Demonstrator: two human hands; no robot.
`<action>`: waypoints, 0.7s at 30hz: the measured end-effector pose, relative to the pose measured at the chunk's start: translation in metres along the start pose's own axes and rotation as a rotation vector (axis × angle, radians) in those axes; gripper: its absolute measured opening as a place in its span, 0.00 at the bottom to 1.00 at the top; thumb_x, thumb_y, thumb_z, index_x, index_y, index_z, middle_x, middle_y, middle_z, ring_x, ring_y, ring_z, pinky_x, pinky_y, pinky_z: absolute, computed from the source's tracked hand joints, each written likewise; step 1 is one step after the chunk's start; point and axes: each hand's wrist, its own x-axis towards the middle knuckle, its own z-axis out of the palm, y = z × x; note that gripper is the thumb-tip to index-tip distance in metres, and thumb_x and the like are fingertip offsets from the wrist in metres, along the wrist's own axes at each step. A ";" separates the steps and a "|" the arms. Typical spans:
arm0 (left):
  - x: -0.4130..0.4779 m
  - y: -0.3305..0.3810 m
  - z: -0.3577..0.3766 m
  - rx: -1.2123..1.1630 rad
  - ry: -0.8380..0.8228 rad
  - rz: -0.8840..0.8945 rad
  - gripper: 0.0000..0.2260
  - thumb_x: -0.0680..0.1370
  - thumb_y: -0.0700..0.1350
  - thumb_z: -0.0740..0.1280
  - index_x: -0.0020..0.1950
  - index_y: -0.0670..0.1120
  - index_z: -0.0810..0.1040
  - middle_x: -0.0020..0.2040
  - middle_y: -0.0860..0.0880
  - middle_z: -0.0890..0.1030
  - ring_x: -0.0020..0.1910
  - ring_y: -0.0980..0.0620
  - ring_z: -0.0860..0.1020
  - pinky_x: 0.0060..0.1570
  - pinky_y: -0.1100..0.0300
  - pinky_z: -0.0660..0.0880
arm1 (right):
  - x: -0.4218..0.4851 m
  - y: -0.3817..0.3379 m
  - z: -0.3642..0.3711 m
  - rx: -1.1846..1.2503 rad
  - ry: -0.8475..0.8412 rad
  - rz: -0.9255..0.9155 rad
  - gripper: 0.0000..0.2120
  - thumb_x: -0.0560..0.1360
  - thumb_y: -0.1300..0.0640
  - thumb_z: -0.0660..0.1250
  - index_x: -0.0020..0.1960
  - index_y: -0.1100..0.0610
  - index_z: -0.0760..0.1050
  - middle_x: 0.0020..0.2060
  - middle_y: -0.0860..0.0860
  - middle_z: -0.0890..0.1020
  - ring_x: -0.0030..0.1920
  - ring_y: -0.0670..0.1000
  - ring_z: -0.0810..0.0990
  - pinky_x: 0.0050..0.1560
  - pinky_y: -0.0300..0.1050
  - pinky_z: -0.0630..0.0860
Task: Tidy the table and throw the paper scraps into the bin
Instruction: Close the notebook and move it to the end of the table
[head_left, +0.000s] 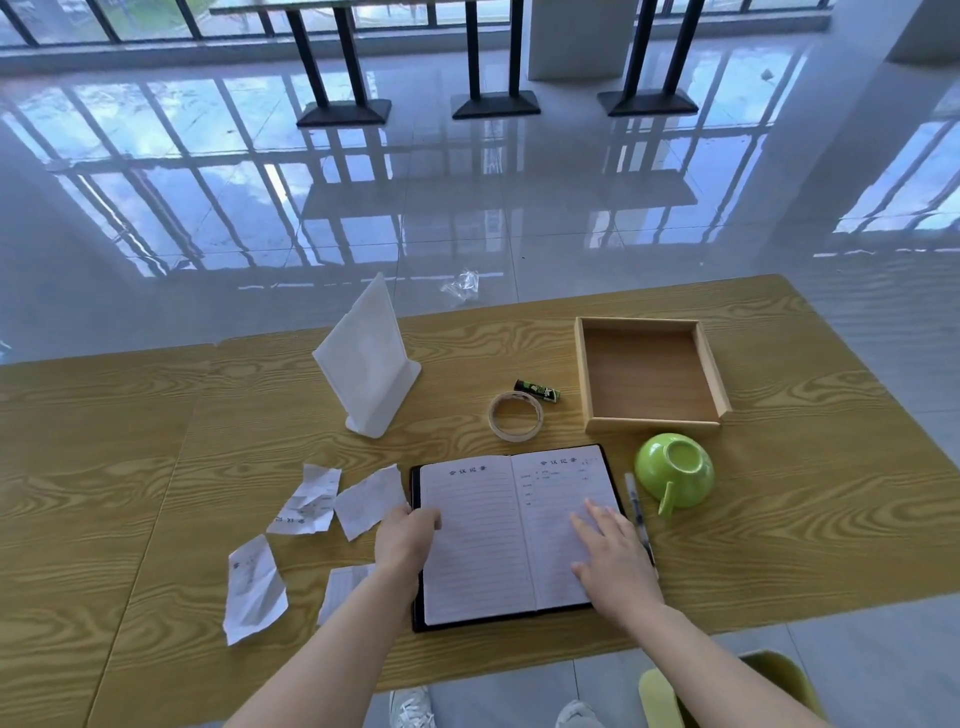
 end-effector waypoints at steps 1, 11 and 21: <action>-0.001 0.001 -0.003 -0.034 0.012 0.001 0.01 0.69 0.39 0.65 0.40 0.43 0.73 0.37 0.46 0.73 0.35 0.48 0.72 0.35 0.56 0.66 | -0.001 0.001 0.000 0.007 0.002 -0.001 0.31 0.79 0.50 0.62 0.79 0.49 0.54 0.80 0.47 0.50 0.78 0.52 0.47 0.78 0.48 0.50; 0.003 -0.013 -0.023 -0.047 -0.029 0.134 0.12 0.75 0.38 0.69 0.57 0.46 0.81 0.49 0.48 0.85 0.47 0.46 0.84 0.46 0.49 0.80 | -0.015 -0.002 0.008 0.062 0.020 -0.011 0.30 0.77 0.53 0.66 0.77 0.48 0.60 0.79 0.46 0.53 0.78 0.51 0.49 0.77 0.48 0.54; -0.022 -0.006 -0.028 0.066 -0.039 0.416 0.18 0.75 0.40 0.71 0.62 0.54 0.77 0.44 0.51 0.86 0.40 0.53 0.84 0.41 0.53 0.82 | -0.018 -0.006 0.003 0.623 0.197 0.262 0.23 0.76 0.65 0.64 0.71 0.57 0.70 0.69 0.53 0.74 0.68 0.53 0.71 0.69 0.53 0.69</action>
